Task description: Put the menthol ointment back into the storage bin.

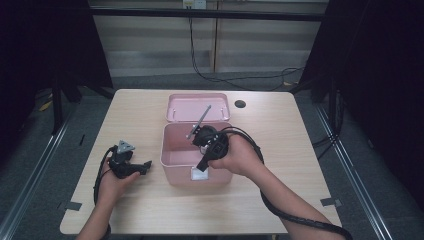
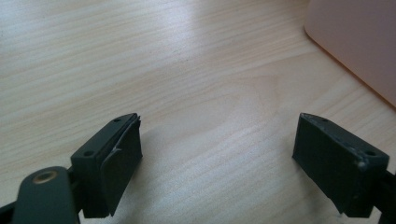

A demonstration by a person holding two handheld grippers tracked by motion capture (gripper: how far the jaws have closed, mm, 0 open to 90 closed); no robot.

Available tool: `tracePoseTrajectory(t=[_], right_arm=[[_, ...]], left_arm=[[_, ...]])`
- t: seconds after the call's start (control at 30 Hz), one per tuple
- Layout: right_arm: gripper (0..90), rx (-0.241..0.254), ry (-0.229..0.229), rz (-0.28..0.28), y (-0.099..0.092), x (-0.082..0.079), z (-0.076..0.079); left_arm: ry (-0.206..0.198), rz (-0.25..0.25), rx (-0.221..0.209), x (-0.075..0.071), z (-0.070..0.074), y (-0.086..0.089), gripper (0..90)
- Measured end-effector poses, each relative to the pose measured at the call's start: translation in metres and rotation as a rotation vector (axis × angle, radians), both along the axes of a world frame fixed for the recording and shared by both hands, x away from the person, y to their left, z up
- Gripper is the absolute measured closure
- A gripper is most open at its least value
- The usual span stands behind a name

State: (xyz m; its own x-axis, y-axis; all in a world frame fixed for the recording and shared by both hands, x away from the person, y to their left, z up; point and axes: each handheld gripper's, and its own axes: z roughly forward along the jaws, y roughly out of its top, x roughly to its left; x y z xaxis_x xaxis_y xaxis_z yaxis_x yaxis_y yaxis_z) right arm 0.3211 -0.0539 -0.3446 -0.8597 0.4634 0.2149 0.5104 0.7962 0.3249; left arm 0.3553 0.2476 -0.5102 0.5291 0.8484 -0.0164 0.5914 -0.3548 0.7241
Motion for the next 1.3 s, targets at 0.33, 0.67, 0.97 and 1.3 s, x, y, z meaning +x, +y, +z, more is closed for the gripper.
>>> tracePoseTrajectory(t=[0.33, 0.67, 0.97, 1.3], right_arm=[[90.0, -0.002, 0.014, 0.034, 0.003, -0.003, -0.014], [90.0, 0.002, 0.012, 0.046, 0.002, -0.004, -0.021], [90.0, 0.003, 0.009, 0.062, 0.000, -0.006, -0.028], [90.0, 0.003, -0.035, 0.092, 0.000, -0.008, -0.026]], left_arm=[[0.000, 0.000, 0.000, 0.000, 0.000, 0.000, 14.8], [0.000, 0.000, 0.000, 0.000, 0.000, 0.000, 14.8], [0.000, 0.000, 0.000, 0.000, 0.000, 0.000, 14.8], [-0.001, 0.000, -0.001, 0.000, 0.000, 0.000, 14.8]])
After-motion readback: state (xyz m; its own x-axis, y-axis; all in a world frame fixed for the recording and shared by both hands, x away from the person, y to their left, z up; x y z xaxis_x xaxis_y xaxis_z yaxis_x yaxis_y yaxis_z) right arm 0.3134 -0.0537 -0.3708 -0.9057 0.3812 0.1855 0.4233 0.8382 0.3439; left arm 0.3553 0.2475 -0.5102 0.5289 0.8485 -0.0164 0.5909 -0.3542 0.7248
